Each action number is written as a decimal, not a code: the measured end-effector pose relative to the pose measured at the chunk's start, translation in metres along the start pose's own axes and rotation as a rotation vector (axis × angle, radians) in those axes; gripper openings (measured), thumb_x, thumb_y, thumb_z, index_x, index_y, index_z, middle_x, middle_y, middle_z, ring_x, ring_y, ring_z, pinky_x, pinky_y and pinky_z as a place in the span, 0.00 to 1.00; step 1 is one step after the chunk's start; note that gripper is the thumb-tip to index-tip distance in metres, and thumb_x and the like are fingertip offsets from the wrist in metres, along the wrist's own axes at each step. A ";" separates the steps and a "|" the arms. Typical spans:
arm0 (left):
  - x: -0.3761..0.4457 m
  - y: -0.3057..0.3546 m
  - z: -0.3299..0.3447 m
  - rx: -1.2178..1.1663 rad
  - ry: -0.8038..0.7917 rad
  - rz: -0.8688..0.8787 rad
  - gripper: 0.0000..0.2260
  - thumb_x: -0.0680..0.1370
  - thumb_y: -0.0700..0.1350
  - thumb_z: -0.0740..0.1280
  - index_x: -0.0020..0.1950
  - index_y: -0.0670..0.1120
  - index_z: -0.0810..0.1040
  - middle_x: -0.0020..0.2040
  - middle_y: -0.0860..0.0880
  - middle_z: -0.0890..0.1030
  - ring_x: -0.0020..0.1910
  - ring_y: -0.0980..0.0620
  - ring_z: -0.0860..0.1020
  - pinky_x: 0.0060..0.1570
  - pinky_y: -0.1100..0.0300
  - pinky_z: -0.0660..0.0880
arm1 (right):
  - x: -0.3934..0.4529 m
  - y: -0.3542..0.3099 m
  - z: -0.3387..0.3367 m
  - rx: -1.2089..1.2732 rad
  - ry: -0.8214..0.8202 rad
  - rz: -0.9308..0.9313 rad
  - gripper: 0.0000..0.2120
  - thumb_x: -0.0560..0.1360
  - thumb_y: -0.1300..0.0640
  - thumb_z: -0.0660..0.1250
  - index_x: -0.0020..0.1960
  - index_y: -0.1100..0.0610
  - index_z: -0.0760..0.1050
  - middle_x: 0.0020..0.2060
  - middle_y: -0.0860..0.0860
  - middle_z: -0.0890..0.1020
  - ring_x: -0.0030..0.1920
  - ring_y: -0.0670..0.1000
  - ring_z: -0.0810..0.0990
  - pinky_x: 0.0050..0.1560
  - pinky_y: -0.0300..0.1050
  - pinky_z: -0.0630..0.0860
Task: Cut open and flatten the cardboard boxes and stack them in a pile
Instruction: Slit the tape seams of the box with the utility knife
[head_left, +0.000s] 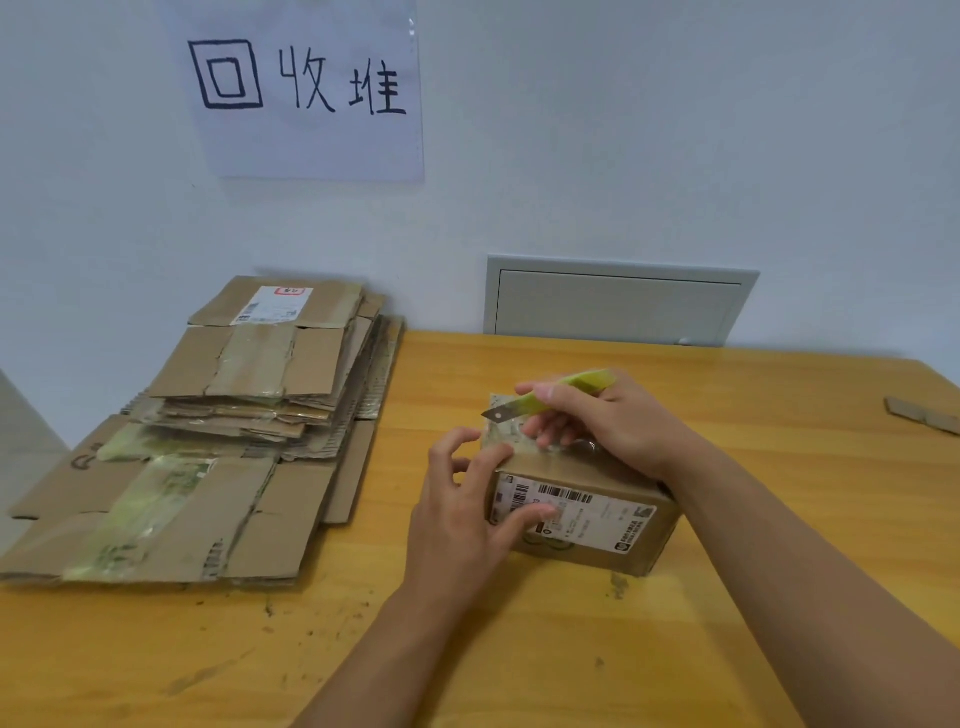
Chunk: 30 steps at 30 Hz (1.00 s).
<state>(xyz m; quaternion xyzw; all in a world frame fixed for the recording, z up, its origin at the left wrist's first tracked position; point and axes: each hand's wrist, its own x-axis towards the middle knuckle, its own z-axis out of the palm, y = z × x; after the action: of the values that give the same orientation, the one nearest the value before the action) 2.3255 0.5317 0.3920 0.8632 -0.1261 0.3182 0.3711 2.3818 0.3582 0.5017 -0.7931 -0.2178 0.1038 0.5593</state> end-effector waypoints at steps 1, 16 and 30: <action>0.000 0.000 0.000 0.000 0.004 -0.005 0.27 0.69 0.72 0.65 0.61 0.58 0.70 0.66 0.54 0.63 0.54 0.56 0.70 0.38 0.63 0.75 | -0.001 0.000 -0.002 -0.011 -0.018 -0.010 0.12 0.81 0.54 0.62 0.61 0.55 0.80 0.45 0.56 0.87 0.43 0.52 0.84 0.48 0.44 0.79; 0.000 -0.004 0.004 0.028 -0.021 0.083 0.24 0.74 0.67 0.65 0.65 0.57 0.70 0.67 0.54 0.66 0.59 0.58 0.64 0.52 0.67 0.68 | 0.001 0.007 -0.017 -0.282 -0.068 -0.050 0.12 0.78 0.47 0.67 0.57 0.48 0.84 0.45 0.41 0.86 0.45 0.42 0.82 0.42 0.33 0.74; -0.001 -0.002 0.005 0.053 -0.021 0.118 0.20 0.76 0.64 0.64 0.63 0.56 0.71 0.66 0.51 0.66 0.56 0.55 0.64 0.50 0.63 0.67 | -0.005 0.012 -0.038 -0.504 -0.091 -0.009 0.16 0.71 0.35 0.65 0.45 0.45 0.83 0.38 0.47 0.83 0.41 0.48 0.80 0.41 0.48 0.75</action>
<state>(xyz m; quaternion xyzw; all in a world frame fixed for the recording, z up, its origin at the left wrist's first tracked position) 2.3282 0.5292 0.3876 0.8671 -0.1724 0.3336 0.3274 2.3963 0.3203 0.5034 -0.9010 -0.2652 0.0794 0.3340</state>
